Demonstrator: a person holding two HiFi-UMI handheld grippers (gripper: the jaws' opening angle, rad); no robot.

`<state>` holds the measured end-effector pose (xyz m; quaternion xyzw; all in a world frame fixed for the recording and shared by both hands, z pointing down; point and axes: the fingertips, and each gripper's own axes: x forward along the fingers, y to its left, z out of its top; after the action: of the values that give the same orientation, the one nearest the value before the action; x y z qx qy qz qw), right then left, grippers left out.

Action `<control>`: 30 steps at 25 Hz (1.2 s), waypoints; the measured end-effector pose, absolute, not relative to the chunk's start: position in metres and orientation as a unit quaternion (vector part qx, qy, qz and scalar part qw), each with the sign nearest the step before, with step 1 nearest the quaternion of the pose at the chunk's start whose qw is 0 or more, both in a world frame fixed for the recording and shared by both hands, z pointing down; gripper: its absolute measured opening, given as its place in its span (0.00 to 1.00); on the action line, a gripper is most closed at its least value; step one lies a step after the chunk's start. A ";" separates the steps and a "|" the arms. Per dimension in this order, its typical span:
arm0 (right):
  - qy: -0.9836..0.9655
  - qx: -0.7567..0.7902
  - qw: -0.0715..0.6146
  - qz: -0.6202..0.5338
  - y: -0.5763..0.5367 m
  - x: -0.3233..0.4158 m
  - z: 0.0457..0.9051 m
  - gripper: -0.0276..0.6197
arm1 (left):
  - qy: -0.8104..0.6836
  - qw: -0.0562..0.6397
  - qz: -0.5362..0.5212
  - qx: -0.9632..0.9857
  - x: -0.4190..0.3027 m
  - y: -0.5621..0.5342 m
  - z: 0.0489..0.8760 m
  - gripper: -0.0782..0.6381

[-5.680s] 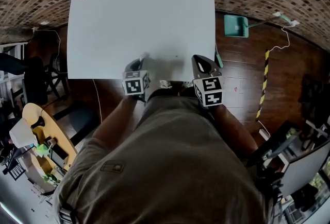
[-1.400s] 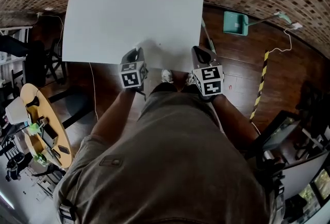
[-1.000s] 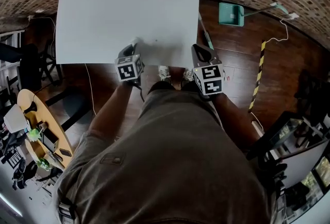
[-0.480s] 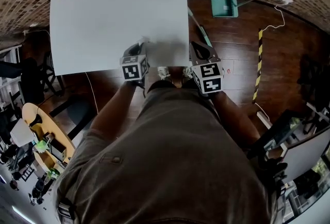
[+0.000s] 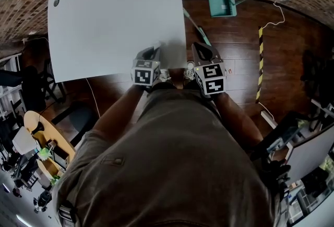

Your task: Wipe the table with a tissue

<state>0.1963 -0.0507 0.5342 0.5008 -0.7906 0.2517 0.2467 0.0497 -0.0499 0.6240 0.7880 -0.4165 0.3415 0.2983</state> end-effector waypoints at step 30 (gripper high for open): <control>-0.819 0.450 0.273 0.230 -0.053 0.126 0.537 0.06 | -0.605 0.320 0.314 0.658 -0.169 -0.071 0.625 0.14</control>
<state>0.1265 -0.0527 0.5367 0.4500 -0.8188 0.2299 0.2725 -0.1692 -0.0705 0.6249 0.6578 -0.6049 0.3140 0.3205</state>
